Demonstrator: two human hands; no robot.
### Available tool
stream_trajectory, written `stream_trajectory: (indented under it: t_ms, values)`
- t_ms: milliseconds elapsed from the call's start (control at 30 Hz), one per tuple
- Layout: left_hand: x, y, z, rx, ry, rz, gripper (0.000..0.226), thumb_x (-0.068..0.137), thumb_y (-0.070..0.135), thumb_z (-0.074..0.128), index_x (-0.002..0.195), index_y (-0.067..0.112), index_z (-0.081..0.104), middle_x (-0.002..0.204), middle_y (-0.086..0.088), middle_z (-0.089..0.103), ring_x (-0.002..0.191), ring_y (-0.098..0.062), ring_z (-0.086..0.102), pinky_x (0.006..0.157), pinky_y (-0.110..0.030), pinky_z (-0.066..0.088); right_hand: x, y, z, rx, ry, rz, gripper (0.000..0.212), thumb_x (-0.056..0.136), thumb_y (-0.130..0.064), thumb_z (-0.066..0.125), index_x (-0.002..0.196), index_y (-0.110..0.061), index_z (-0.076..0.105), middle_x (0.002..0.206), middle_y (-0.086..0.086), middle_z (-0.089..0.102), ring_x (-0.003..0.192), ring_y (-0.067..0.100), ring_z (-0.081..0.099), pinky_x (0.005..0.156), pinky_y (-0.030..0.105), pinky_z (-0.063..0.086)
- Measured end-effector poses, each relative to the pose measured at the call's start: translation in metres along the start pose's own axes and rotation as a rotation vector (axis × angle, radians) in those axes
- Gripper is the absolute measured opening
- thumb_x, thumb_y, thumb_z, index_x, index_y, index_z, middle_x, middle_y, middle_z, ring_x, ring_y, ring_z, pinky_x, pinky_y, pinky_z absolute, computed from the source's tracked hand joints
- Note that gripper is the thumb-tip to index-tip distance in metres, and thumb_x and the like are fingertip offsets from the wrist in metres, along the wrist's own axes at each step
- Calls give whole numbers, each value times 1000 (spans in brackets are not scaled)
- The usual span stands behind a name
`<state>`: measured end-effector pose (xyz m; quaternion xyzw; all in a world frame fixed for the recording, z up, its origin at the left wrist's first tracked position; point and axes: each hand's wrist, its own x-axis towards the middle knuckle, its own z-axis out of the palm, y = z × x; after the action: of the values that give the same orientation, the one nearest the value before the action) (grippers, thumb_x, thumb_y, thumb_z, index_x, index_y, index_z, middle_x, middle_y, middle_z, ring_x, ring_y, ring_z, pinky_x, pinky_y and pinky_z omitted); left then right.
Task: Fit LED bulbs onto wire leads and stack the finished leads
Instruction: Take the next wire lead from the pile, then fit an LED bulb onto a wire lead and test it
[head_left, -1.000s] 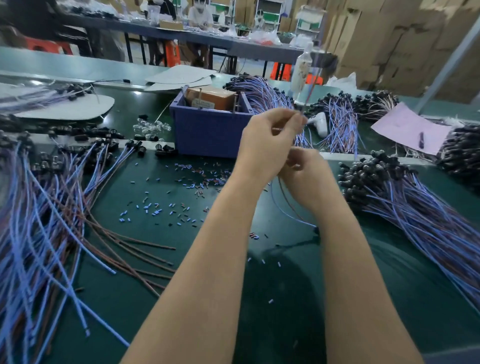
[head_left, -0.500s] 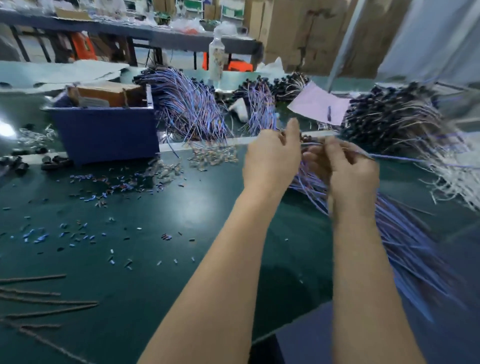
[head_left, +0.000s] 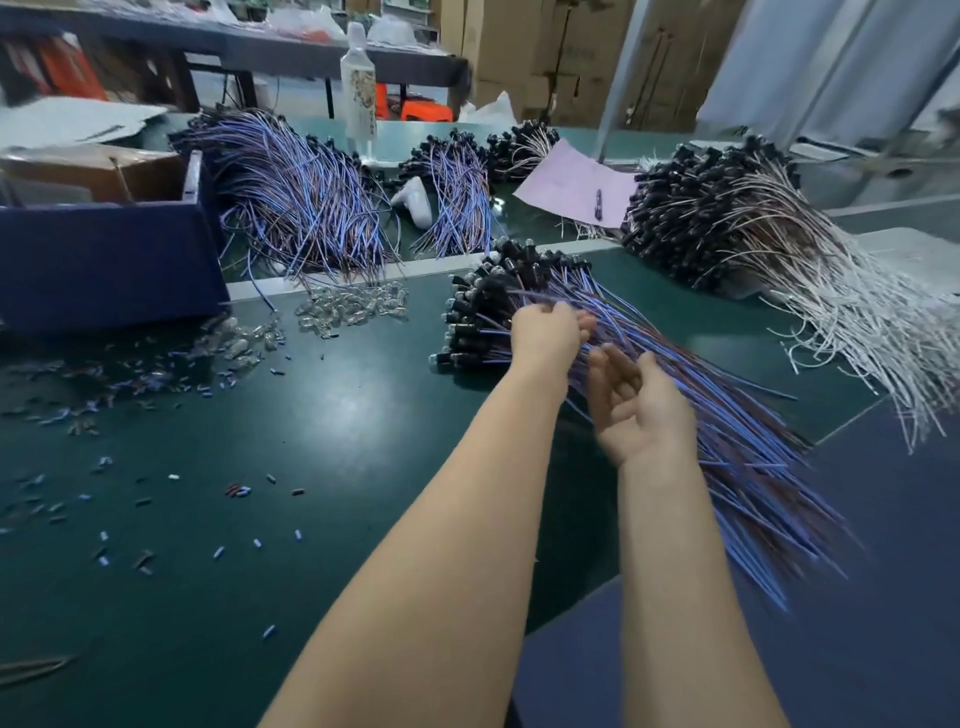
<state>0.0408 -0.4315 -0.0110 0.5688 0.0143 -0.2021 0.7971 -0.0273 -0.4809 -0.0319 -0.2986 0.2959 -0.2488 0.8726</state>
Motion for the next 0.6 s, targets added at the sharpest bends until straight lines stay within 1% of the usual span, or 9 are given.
stream_trajectory:
  t_ms: [67, 100, 167, 233, 300, 367, 467, 500, 600]
  values:
    - [4, -5, -4, 112, 1, -45, 31, 97, 4, 38, 119, -16, 51, 95, -21, 66, 63, -18, 58, 58, -25, 50, 5, 5, -2, 129, -30, 29, 32, 102, -24, 40, 88, 1, 55, 78, 15, 68, 67, 19, 68, 55, 25, 58]
    - [4, -7, -7, 158, 1, -33, 28, 96, 6, 40, 113, -12, 55, 99, -22, 66, 73, -24, 61, 69, -32, 55, 5, 8, -2, 149, -38, 30, 28, 102, -22, 40, 93, 1, 53, 87, 17, 66, 75, 22, 67, 62, 28, 59]
    - [5, -8, -16, 293, 13, 23, 22, 93, 9, 42, 84, 1, 61, 95, -21, 67, 88, -31, 67, 86, -42, 55, 7, 14, 0, 146, -22, 14, 23, 102, -19, 39, 95, 0, 51, 96, 16, 63, 82, 23, 65, 72, 31, 57]
    - [5, -7, -26, 402, 52, 120, 27, 89, 11, 43, 66, 9, 56, 91, -22, 69, 90, -35, 67, 85, -47, 55, 4, 19, 6, 109, 12, -12, 20, 100, -15, 41, 90, -2, 52, 93, 13, 63, 80, 21, 65, 71, 28, 57]
    - [-1, 0, -39, 378, 87, 218, 26, 89, 12, 45, 67, 14, 57, 89, -18, 70, 90, -35, 67, 84, -48, 54, -2, 24, 16, 33, 26, -44, 19, 99, -11, 42, 86, -6, 56, 84, 8, 64, 72, 16, 65, 63, 22, 56]
    - [-9, 12, -53, 307, 145, 319, 23, 91, 13, 47, 71, 19, 57, 86, -13, 69, 86, -31, 65, 84, -44, 54, -12, 34, 31, -62, -17, -77, 21, 98, -10, 42, 85, -10, 59, 74, 3, 65, 63, 11, 63, 57, 19, 54]
    - [-26, 36, -82, 207, 249, 483, 21, 93, 12, 46, 78, 22, 55, 82, -3, 64, 76, -17, 59, 71, -30, 52, -30, 59, 59, -249, -182, -142, 20, 97, -6, 43, 87, -11, 59, 63, -1, 65, 52, 7, 61, 56, 19, 53]
    - [-32, 46, -93, 163, 287, 522, 20, 94, 11, 46, 80, 23, 55, 83, -2, 63, 76, -15, 58, 71, -26, 50, -38, 70, 70, -329, -254, -153, 18, 97, -4, 44, 89, -10, 59, 64, -1, 65, 51, 6, 60, 55, 18, 52]
    - [-50, 72, -136, 35, 440, 614, 18, 93, 5, 46, 86, 19, 55, 89, -4, 62, 81, -15, 56, 77, -27, 48, -58, 109, 100, -626, -485, -215, 14, 95, -2, 48, 103, -2, 59, 67, 3, 60, 43, -1, 52, 45, 13, 42]
